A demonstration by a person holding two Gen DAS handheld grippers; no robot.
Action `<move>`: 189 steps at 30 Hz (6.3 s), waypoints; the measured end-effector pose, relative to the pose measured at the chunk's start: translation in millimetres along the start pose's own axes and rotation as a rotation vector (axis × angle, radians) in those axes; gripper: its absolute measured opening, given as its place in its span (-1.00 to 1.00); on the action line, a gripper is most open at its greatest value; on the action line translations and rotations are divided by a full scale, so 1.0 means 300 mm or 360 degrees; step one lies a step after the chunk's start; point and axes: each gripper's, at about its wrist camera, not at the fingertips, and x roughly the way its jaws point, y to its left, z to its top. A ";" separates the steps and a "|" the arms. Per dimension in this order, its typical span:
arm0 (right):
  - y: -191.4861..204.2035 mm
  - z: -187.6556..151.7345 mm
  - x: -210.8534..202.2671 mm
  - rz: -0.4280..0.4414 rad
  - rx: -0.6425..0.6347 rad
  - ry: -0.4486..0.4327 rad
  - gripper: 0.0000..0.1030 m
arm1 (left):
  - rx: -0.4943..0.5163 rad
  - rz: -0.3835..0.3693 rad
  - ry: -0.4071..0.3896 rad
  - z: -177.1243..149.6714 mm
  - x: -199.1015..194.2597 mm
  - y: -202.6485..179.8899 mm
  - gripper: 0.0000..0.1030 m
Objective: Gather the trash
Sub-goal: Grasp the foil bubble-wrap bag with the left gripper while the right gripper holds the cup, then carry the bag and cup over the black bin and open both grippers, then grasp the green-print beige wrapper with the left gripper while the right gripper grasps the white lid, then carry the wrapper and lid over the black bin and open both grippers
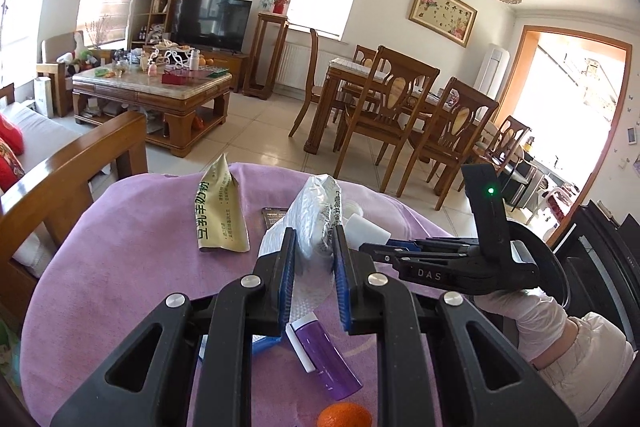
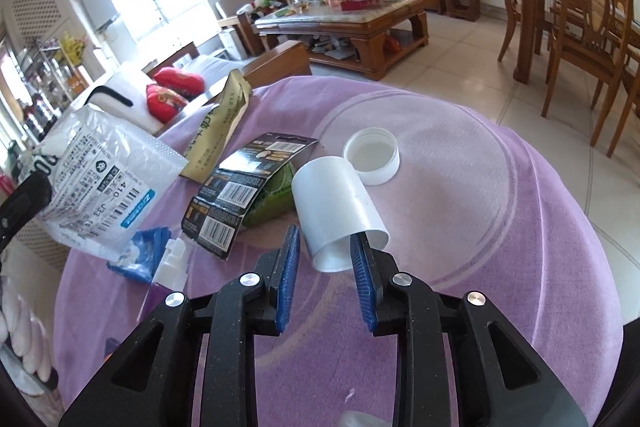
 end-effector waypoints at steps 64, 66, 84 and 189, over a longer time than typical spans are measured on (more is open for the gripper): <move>-0.903 -0.852 -1.005 -0.0341 0.0769 -0.0527 -0.21 | 0.0722 -0.0513 0.0303 -0.301 0.391 -1.151 0.37; -0.878 -0.836 -1.005 -0.0351 0.0749 -0.0533 -0.16 | 0.0727 -0.0492 0.0267 -0.290 0.357 -1.130 0.37; -0.486 -0.483 -0.831 -0.0238 0.0439 -0.0539 0.41 | 0.0578 -0.0250 0.0069 -0.153 0.141 -0.718 0.73; -0.928 -0.899 -1.091 -0.0357 0.0899 -0.0700 -0.27 | 0.0529 -0.0651 0.0408 -0.308 0.468 -1.159 -0.87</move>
